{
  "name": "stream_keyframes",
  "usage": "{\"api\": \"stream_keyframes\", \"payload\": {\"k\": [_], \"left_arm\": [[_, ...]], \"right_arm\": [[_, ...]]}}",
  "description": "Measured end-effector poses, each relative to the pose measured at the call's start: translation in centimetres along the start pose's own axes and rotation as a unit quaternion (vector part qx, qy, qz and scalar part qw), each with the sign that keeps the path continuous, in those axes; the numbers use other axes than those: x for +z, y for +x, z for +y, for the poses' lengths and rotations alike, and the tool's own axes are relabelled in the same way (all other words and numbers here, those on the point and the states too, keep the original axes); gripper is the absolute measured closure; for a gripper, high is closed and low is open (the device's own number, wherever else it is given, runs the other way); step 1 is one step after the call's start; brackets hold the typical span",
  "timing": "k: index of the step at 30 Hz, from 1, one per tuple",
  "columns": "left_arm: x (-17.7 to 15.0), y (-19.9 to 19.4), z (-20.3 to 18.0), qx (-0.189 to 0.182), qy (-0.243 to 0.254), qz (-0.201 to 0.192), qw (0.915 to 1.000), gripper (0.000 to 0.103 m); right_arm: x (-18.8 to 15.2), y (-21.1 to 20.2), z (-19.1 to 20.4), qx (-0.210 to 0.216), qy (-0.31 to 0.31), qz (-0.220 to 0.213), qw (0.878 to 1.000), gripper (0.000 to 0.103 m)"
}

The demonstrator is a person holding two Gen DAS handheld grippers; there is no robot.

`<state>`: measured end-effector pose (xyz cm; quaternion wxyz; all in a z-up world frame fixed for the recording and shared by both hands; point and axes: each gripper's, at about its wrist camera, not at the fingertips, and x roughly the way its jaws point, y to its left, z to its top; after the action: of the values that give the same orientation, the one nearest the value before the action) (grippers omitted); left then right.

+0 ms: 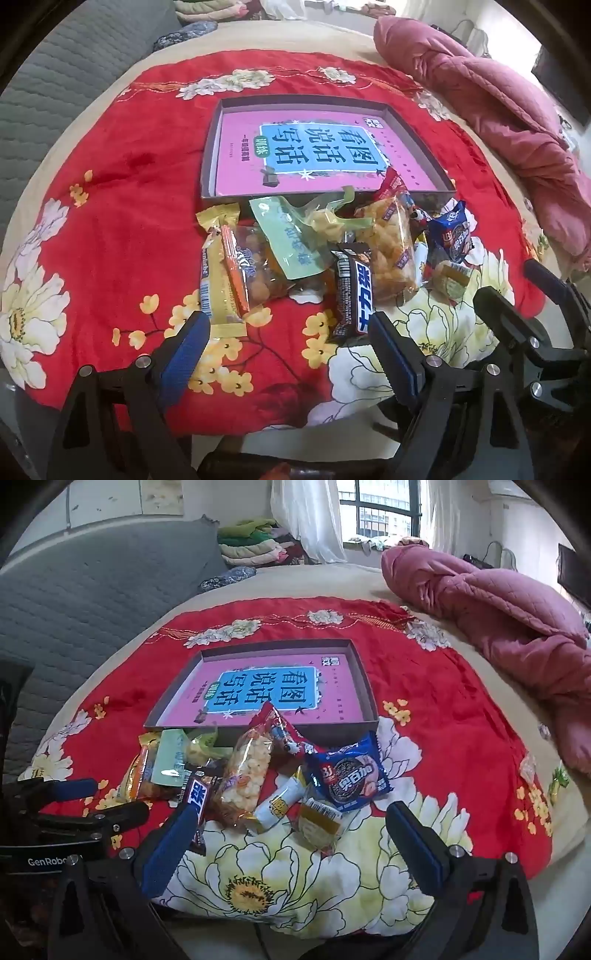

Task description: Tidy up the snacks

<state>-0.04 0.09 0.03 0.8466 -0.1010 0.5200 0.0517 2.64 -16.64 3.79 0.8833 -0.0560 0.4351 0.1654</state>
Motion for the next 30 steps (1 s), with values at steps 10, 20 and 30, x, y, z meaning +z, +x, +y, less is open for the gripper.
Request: {"api": "stream_keyframes", "payload": {"k": [10,20,30], "left_arm": [[0.0,-0.3,0.5,0.01,0.0,0.003,0.9999,0.015],[0.0,-0.2,0.5,0.013,0.001,0.006,0.9999,0.015],[0.0,0.1,0.4,0.017,0.002,0.01,0.9998,0.015]], "right_arm": [[0.1,-0.6,0.5,-0.006,-0.011,-0.015,1.0,0.001],[0.0,-0.4,0.3,-0.004,-0.016,-0.013,1.0,0.001],[0.1,-0.6,0.4,-0.007,-0.02,-0.014,1.0,0.001]]}}
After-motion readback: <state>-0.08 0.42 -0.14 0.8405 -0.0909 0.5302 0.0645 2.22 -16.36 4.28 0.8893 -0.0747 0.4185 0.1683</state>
